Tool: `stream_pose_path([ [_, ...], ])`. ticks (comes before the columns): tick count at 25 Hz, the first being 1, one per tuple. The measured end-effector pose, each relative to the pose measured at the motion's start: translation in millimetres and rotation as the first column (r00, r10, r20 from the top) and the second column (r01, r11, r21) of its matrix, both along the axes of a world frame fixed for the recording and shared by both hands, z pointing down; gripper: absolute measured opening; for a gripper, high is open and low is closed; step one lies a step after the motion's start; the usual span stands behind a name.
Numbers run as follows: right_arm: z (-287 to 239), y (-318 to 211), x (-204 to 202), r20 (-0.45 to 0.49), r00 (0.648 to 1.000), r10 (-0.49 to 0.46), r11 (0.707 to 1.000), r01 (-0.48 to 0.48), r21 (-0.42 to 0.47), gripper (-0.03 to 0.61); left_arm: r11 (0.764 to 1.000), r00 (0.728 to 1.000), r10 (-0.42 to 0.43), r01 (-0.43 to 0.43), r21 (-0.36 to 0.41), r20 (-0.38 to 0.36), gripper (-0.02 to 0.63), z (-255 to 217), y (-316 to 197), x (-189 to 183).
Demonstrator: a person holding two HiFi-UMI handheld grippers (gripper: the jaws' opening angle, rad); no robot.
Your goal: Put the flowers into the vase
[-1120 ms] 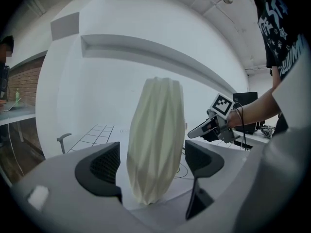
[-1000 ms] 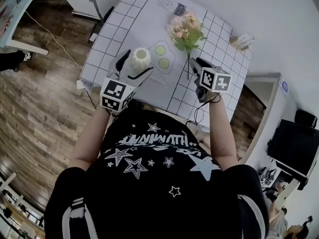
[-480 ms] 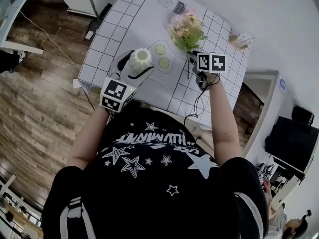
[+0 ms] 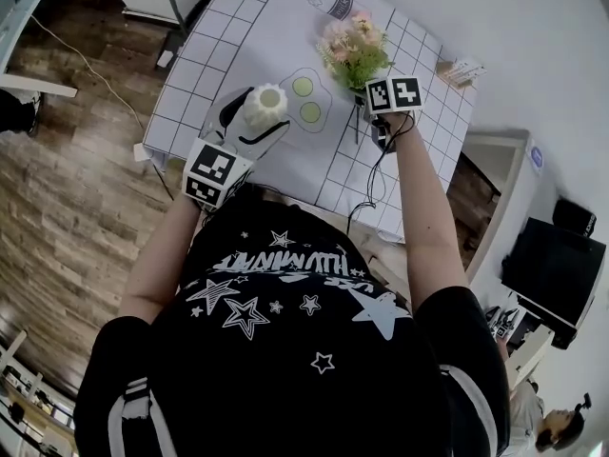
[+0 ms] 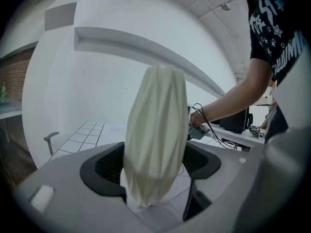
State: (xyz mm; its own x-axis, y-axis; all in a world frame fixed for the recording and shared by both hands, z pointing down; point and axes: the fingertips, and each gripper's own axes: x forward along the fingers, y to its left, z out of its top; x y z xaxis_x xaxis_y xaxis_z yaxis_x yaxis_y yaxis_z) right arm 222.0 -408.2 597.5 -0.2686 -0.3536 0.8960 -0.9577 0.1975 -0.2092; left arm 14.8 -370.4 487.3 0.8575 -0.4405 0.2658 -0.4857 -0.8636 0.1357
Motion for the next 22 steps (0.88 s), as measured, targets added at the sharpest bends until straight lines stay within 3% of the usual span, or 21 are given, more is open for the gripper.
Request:
stream_pose_path([
  [15, -1, 4, -12, 0.139, 0.990, 0.022, 0.999, -0.015, -0.052, 0.051, 1.000, 1.000, -0.003, 0.003, -0.006, 0.012, 0.371, 4, 2, 1],
  [22, -11, 10, -30, 0.315, 0.940, 0.132, 0.991, -0.122, -0.050, 0.048, 1.000, 1.000, -0.031, 0.031, 0.003, 0.008, 0.371, 0, 1, 1],
])
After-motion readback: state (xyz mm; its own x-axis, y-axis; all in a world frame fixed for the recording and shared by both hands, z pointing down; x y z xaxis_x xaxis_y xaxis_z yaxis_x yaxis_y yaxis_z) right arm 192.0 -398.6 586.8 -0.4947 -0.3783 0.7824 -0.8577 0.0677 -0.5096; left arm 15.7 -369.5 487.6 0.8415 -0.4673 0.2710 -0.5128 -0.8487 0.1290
